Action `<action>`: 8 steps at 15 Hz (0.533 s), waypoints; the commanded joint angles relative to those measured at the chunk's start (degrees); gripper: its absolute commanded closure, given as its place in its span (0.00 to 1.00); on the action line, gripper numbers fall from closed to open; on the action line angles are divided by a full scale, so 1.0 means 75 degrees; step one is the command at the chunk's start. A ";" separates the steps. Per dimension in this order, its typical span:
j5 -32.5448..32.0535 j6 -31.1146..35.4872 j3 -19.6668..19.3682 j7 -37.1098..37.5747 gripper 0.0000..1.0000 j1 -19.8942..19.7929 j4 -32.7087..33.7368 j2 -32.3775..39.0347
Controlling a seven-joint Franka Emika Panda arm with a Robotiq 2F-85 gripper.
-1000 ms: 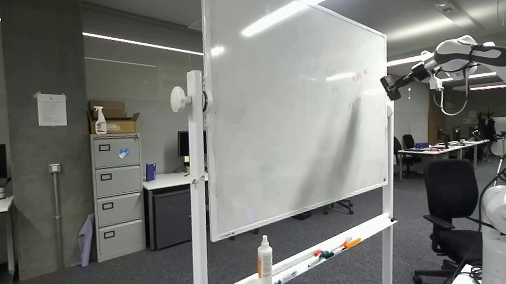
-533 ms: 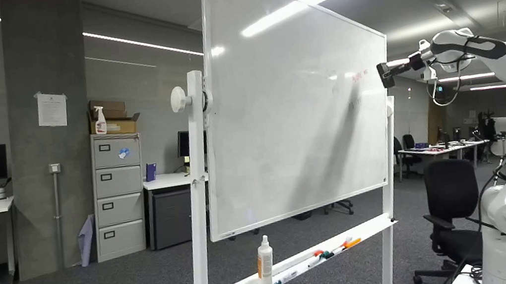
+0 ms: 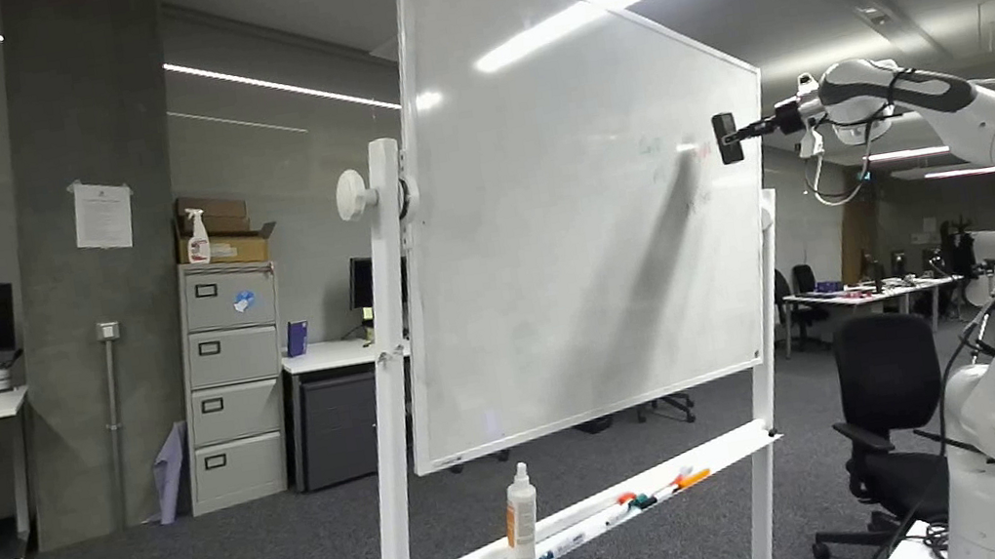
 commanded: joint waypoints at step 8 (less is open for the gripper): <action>0.0415 -0.0031 0.0159 -0.0191 0.41 -0.0312 0.0047 0.0262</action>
